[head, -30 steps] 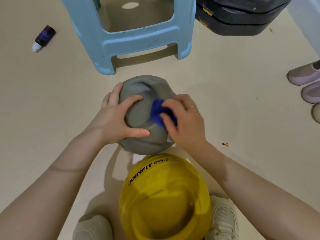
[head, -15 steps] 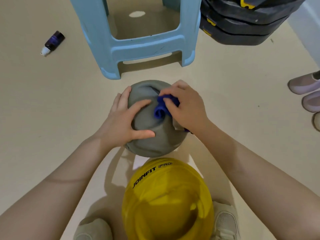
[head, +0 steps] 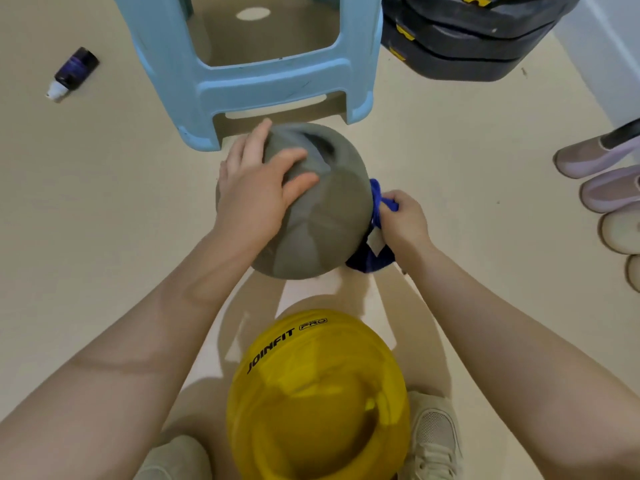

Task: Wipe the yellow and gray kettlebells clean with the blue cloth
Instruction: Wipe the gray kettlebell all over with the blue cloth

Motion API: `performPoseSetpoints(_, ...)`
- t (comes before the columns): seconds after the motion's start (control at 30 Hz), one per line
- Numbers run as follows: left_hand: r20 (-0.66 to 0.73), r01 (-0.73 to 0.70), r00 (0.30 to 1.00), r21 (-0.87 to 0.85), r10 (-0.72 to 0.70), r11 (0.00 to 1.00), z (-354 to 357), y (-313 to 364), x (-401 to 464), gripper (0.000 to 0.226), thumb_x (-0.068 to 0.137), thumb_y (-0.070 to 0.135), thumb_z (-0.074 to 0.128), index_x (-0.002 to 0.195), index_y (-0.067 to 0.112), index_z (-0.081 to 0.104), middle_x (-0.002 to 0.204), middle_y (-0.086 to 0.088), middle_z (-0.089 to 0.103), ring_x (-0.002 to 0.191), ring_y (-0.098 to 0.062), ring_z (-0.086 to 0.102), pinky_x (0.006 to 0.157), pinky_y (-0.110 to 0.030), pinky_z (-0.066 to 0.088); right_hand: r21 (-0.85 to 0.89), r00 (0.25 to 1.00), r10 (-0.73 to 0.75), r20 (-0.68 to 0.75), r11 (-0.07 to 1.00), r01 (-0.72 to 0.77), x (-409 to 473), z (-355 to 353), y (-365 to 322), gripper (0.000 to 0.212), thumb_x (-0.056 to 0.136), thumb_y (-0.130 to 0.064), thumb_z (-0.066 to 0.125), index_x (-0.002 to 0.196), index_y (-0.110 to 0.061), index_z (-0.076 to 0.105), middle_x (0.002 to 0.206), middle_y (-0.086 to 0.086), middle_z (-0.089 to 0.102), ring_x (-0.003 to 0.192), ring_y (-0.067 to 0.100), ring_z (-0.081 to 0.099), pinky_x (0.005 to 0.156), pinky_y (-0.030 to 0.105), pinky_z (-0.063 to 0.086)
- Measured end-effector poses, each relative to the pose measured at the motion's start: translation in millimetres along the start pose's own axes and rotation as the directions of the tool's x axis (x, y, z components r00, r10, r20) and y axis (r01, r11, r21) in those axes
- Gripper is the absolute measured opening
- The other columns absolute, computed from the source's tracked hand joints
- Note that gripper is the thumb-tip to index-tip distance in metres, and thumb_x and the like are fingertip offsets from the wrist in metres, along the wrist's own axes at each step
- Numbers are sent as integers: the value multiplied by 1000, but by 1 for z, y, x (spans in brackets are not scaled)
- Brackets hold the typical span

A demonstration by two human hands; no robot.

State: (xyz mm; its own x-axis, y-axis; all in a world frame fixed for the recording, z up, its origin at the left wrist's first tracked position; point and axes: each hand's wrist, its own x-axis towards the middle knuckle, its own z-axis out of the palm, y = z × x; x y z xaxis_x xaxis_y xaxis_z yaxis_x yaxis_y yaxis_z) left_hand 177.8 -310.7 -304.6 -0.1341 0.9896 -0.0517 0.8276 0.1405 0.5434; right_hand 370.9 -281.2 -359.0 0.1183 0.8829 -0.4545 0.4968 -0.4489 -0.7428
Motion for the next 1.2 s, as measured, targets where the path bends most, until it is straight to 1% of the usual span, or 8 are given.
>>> performPoseSetpoints(0.13,-33,56,998,-8,-56,998,7,16,34,42,89,49,51,121,24,59,149,-9,30,137,-30,27,113,-47,22,145,993,115,-23,983,-111,-14,4,10,20,81,0,34,71,-17,39,70,1,43,69,20,42,56,27,33)
performPoseSetpoints(0.3,32,79,997,-60,-77,995,6,18,69,36,88,51,50,112,27,63,138,-3,45,127,-21,40,108,-37,30,178,955,-286,-75,939,295,-31,7,-18,13,91,-15,50,95,-26,46,85,-16,53,79,0,52,67,7,40)
performPoseSetpoints(0.37,7,47,999,-177,-47,983,0,13,70,36,89,45,54,119,26,58,134,1,49,119,-10,44,100,-24,32,147,938,-313,-146,931,334,-21,10,-21,9,92,-17,48,95,-25,44,89,-7,56,83,10,54,71,15,40)
performPoseSetpoints(0.53,-137,251,926,-475,-353,843,14,-26,21,72,85,43,59,144,16,27,141,7,31,126,-2,30,102,-12,25,195,975,-155,-160,963,185,14,-7,-25,6,89,-20,48,95,-21,48,102,8,57,81,15,51,73,27,41)
performPoseSetpoints(0.63,93,453,843,-656,-530,604,51,-35,-12,62,87,47,54,130,4,43,121,-7,52,117,-13,48,98,-20,36,415,996,-15,85,909,-21,29,-27,-25,26,84,-22,59,107,-14,50,97,2,60,78,14,58,72,28,47)
performPoseSetpoints(0.7,109,400,894,-634,-435,662,70,-33,-30,48,83,51,50,103,7,58,111,-10,55,104,-12,50,99,-27,41,486,972,64,225,858,-169,36,-38,-25,28,77,-23,62,101,-12,53,85,1,64,70,15,60,64,27,48)
performPoseSetpoints(0.87,-67,61,995,-177,-74,982,73,-35,-40,58,78,57,39,94,4,59,100,3,47,95,-10,37,90,-33,28,473,882,199,426,782,-405,50,-56,-33,12,71,-17,49,62,-12,45,50,1,45,45,16,42,47,19,34)
performPoseSetpoints(1.2,127,112,989,-306,-76,945,51,-32,-52,34,92,36,43,62,20,40,61,4,44,56,-7,44,52,-12,33,512,881,208,426,747,-424,15,-46,-15,23,85,-22,46,63,-14,48,48,-1,47,43,15,44,49,21,39)
